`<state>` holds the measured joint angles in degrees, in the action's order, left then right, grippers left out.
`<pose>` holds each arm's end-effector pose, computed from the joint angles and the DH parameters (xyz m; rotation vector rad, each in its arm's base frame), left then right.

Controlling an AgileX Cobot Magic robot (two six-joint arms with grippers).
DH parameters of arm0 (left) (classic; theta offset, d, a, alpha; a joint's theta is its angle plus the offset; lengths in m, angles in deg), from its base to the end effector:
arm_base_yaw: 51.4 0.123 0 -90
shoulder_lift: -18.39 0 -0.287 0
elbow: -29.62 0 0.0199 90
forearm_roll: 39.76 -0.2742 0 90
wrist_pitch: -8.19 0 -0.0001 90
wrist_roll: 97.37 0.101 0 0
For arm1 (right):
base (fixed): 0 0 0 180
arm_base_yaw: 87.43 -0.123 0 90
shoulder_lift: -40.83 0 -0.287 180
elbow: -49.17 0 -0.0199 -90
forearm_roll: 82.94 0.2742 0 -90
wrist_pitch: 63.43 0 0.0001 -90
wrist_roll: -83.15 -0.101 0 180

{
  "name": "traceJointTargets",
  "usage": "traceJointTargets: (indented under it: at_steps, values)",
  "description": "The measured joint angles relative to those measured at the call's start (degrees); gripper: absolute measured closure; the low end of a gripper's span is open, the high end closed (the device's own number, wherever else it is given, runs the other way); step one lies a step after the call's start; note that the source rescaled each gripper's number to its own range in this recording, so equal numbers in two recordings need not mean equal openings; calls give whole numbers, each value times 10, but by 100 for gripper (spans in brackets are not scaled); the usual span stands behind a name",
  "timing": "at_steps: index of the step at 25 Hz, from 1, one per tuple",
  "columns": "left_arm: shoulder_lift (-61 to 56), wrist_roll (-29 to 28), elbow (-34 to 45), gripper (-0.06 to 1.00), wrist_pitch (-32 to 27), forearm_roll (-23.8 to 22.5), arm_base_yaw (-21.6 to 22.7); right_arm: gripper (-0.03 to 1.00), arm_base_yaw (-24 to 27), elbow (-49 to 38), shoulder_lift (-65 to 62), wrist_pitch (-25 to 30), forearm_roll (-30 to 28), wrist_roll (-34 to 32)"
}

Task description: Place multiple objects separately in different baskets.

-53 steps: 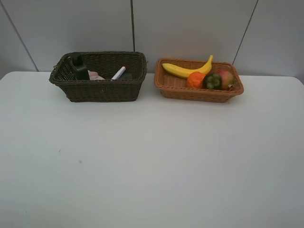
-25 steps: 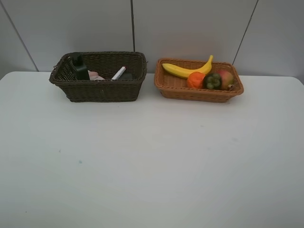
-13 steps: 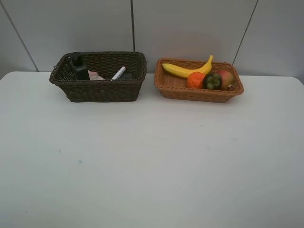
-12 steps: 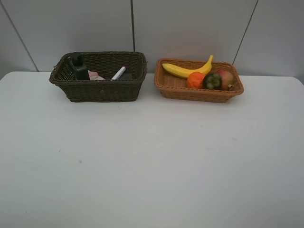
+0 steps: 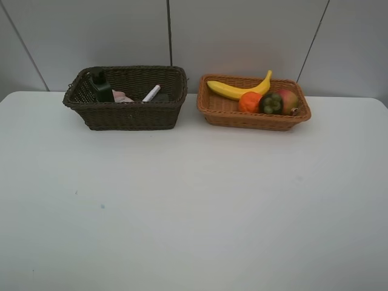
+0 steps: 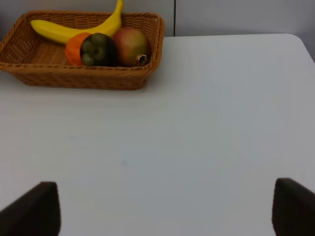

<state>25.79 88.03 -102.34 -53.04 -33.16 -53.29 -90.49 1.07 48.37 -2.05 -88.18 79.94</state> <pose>0.0194 -0.0108 0.2870 0.1361 2.0278 -0.0991 0.0207 -0.0070 0.2862 0.0081 2.0392 -0.0408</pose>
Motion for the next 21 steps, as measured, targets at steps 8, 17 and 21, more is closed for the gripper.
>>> traceJointTargets:
  at_steps: [8, 17, 21]
  values:
    - [0, 0, 0, -6, 0, 0, 0, 5, 0, 0, 0, 0, 0, 0]
    - [0, 0, 0, -6, 0, 0, 0, 5, 0, 0, 0, 0, 0, 0]
    - [0, 0, 0, -6, 0, 0, 0, 5, 0, 0, 0, 0, 0, 0]
